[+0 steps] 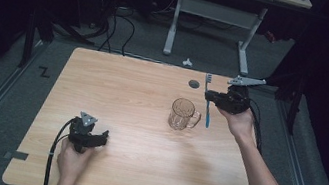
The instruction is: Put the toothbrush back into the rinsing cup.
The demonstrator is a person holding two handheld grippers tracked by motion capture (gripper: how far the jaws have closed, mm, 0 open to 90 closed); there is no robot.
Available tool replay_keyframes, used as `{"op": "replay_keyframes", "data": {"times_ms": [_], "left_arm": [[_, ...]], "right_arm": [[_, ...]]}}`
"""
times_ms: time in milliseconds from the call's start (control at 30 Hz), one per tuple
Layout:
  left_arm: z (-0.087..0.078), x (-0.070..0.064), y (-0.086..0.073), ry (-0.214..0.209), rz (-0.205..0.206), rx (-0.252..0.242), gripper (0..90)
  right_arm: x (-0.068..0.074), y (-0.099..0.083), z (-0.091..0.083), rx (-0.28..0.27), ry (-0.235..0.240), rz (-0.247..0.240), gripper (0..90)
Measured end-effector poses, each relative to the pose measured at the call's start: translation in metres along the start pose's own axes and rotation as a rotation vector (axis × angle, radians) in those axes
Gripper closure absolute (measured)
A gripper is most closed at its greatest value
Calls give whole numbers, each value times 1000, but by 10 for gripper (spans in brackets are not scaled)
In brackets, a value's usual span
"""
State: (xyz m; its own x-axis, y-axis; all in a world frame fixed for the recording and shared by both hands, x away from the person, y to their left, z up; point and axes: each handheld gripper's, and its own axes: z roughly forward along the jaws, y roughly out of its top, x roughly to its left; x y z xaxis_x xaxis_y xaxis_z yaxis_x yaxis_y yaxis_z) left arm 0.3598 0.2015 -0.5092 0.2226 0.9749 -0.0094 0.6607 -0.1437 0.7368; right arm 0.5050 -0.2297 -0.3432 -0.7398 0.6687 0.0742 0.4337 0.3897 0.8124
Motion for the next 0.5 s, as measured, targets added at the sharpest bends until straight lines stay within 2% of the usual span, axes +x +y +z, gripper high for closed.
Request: {"op": "replay_keyframes", "data": {"times_ms": [267,367,500], "left_arm": [[0,0,0,0,0,0,186],[0,0,0,0,0,0,186],[0,0,0,0,0,0,186]], "right_arm": [[1,9,4,-25,-5,-2,804],[3,12,7,-44,-9,-18,804],[2,12,11,-46,-9,-11,804]]}}
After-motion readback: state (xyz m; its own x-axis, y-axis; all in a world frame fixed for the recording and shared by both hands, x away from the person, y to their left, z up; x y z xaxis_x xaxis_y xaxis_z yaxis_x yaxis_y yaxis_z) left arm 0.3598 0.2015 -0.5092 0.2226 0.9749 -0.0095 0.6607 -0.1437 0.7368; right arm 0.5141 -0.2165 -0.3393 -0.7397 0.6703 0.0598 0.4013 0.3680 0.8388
